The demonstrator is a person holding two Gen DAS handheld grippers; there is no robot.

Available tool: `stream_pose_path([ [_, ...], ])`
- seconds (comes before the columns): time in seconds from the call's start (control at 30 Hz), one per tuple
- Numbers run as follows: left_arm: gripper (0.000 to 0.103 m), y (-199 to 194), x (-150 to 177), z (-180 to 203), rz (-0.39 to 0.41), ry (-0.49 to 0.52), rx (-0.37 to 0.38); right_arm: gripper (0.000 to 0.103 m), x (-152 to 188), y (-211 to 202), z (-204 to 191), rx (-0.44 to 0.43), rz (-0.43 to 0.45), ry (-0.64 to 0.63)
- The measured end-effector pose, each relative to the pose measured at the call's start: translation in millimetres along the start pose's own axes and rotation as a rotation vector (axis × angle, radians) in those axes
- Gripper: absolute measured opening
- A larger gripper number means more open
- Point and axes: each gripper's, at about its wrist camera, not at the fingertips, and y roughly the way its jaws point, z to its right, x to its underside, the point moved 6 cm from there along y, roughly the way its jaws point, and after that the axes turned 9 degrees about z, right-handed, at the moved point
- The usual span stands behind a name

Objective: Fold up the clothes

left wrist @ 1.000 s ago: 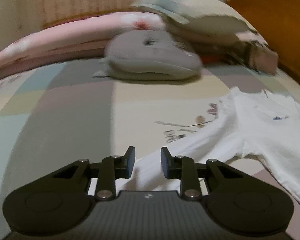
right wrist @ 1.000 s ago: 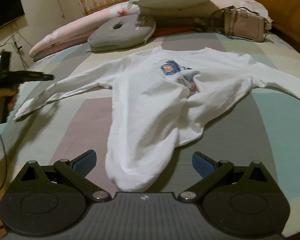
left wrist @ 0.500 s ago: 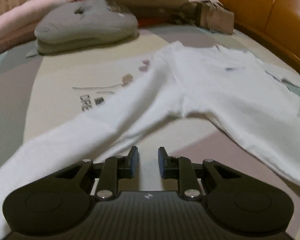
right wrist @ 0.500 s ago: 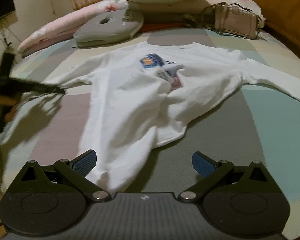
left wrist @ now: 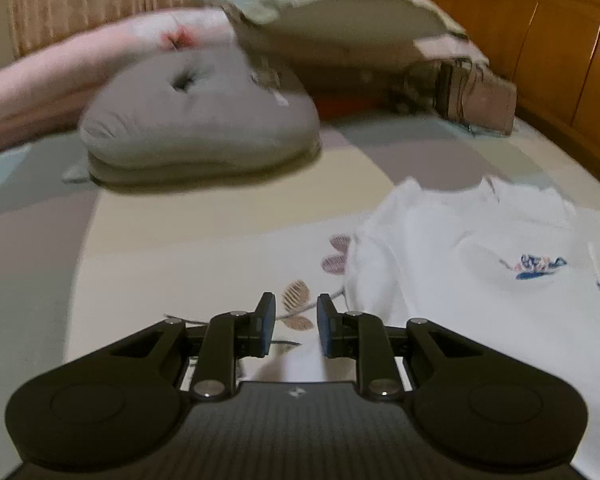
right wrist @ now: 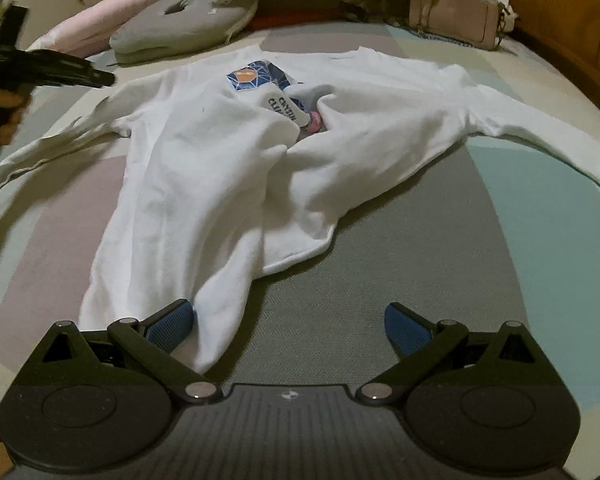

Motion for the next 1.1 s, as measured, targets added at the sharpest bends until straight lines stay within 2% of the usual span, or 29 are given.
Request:
stream_pose_path([
  [0.2, 0.02, 28, 6, 14, -0.057, 0.03, 0.033, 0.103, -26, -26, -23, -0.119, 0.1, -0.036],
  [0.37, 0.021, 27, 25, 30, -0.096, 0.133, 0.034, 0.103, -40, -28, -46, -0.193, 0.146, -0.072],
  [0.57, 0.022, 21, 1, 17, -0.038, 0.102, 0.052, 0.103, -35, -26, -44, -0.187, 0.133, -0.071],
  [0.73, 0.031, 40, 18, 7, -0.125, 0.099, 0.057, 0.103, -32, -25, -32, -0.172, 0.131, -0.028],
  [0.83, 0.031, 39, 23, 6, -0.103, 0.071, 0.051, 0.103, -30, -24, -30, -0.159, 0.127, -0.033],
  [0.93, 0.019, 36, 20, 11, -0.096, 0.1, 0.023, 0.103, -28, -22, -30, -0.154, 0.12, -0.041],
  [0.97, 0.006, 35, 17, 11, -0.088, 0.108, 0.01, 0.103, -27, -21, -30, -0.154, 0.117, -0.043],
  [1.0, 0.0, 33, 13, 11, -0.08, 0.115, -0.003, 0.103, -27, -20, -30, -0.154, 0.115, -0.045],
  [1.07, 0.0, 31, 6, 10, -0.062, 0.127, -0.031, 0.103, -27, -20, -30, -0.155, 0.115, -0.045],
  [1.1, 0.0, 30, -2, 1, -0.04, 0.104, -0.07, 0.103, -26, -20, -29, -0.155, 0.116, -0.043],
])
